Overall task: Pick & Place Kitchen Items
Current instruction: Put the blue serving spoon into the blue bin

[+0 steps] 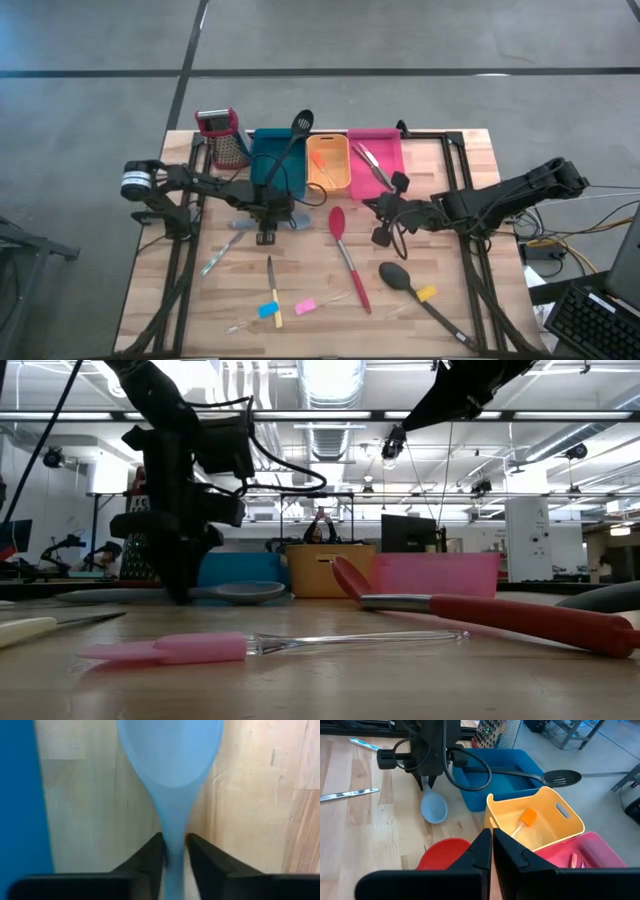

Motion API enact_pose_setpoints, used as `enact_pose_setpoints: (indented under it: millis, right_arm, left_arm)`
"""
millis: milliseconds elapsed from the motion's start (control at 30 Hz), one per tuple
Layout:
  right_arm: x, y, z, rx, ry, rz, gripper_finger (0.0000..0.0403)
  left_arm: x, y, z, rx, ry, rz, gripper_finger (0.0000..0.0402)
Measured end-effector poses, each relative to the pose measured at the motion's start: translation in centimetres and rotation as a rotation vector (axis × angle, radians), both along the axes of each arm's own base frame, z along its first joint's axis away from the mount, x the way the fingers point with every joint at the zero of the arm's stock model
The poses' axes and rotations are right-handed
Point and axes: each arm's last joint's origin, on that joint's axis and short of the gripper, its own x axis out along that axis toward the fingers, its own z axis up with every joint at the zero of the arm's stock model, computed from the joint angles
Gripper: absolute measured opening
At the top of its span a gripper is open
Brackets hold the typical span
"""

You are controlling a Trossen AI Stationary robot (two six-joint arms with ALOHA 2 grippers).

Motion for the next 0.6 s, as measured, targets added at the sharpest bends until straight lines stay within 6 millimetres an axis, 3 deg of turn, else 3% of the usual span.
enact_pose_setpoints:
  millis: [100,367,600]
  right_arm:
    - [0.0,0.0,0.0,0.000,0.000,0.000,0.0008]
    - [0.0,0.0,-0.1,-0.001,0.004,0.000,0.0008]
    - [0.0,0.0,-0.1,-0.002,0.007,0.000,0.0008]
  left_arm:
    - [0.0,0.0,0.4,0.004,-0.019,-0.018,0.0042]
    - [-0.3,0.0,1.5,0.013,-0.037,-0.020,0.0042]
    - [-1.1,-0.1,4.4,0.025,-0.125,-0.013,0.0042]
